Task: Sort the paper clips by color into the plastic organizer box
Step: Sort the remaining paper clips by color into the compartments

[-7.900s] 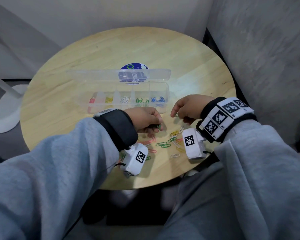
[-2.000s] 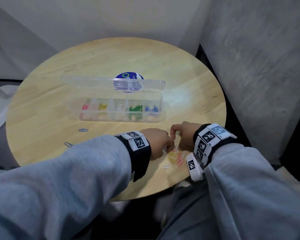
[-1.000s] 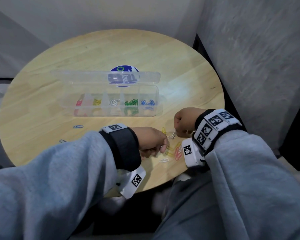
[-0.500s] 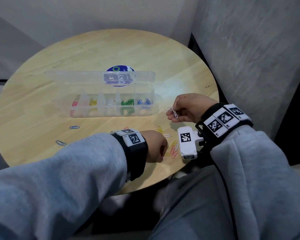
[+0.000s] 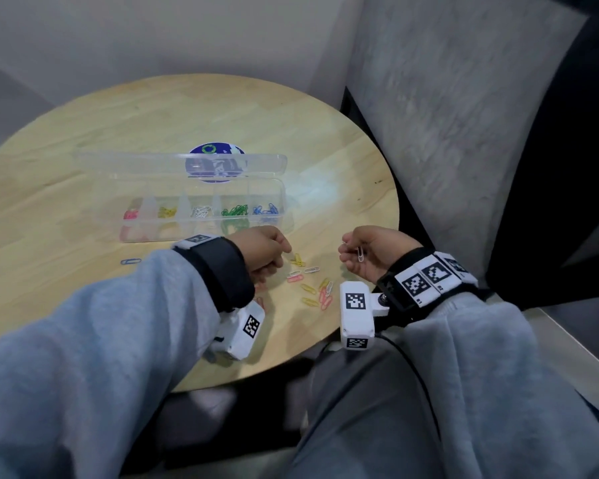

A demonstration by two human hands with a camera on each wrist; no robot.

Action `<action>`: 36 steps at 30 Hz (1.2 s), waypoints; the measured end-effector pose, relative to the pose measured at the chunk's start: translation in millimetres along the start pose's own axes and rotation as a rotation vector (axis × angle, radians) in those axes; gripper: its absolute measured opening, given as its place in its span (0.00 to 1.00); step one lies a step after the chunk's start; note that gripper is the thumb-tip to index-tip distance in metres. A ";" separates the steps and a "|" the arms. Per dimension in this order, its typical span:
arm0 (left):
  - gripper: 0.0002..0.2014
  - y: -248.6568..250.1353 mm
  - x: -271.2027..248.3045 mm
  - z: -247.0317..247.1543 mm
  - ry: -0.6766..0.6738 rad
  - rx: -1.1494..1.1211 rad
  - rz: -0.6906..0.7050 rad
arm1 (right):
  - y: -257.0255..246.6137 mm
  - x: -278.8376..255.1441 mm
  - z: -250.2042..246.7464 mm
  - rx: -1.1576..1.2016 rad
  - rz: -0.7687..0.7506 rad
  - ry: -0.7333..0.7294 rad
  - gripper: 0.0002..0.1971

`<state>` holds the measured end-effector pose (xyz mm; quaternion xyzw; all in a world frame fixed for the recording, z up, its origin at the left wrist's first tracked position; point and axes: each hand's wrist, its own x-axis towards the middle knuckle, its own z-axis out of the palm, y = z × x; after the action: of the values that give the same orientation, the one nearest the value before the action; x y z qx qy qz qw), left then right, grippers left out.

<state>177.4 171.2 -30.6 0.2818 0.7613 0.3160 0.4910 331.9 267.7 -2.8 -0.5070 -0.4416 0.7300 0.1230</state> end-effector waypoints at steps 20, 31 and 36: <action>0.15 11.1 20.5 19.3 0.031 1.043 0.105 | 4.9 22.2 24.4 -1.608 0.236 0.022 0.18; 0.10 9.0 9.0 -0.2 0.037 0.417 0.034 | 9.7 28.4 39.8 -1.596 0.076 0.076 0.15; 0.10 10.1 9.7 -11.1 0.019 0.208 0.025 | 14.9 37.7 45.8 -1.539 -0.009 0.090 0.16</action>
<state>164.8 182.6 -24.8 0.3378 0.7911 0.2437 0.4480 279.9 258.9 -33.6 -0.4773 -0.8215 0.1953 -0.2433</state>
